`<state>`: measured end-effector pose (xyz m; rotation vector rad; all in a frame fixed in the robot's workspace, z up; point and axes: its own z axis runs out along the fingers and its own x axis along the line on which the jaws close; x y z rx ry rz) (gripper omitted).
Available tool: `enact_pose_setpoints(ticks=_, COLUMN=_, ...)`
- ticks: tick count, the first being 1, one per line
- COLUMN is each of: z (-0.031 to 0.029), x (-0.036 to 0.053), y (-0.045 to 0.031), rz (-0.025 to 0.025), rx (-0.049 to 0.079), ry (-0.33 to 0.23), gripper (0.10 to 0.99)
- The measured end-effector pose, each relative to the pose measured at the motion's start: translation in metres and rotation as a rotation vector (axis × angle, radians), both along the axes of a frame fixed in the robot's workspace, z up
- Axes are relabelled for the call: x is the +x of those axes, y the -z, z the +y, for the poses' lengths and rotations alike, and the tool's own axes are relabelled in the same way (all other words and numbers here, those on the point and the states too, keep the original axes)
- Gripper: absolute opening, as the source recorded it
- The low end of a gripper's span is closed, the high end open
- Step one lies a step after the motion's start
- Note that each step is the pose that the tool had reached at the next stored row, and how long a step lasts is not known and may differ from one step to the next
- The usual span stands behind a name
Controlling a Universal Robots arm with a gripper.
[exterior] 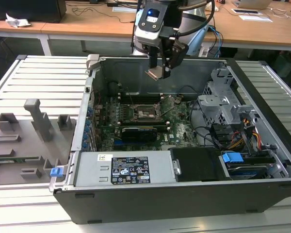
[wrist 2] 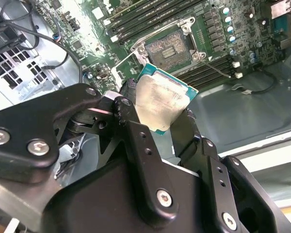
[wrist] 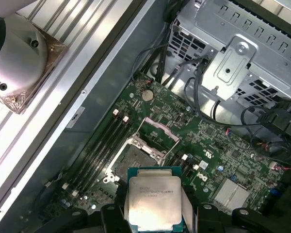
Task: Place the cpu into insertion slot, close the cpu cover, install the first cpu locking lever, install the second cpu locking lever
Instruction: 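Place the cpu into insertion slot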
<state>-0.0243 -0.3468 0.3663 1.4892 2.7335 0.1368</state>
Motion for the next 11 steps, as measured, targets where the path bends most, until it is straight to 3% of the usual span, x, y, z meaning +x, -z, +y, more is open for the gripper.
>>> enact_pose_setpoints(ticks=11, z=0.0, x=0.0, y=0.0011, rz=0.0001, rx=0.0, ry=0.137, gripper=0.525)
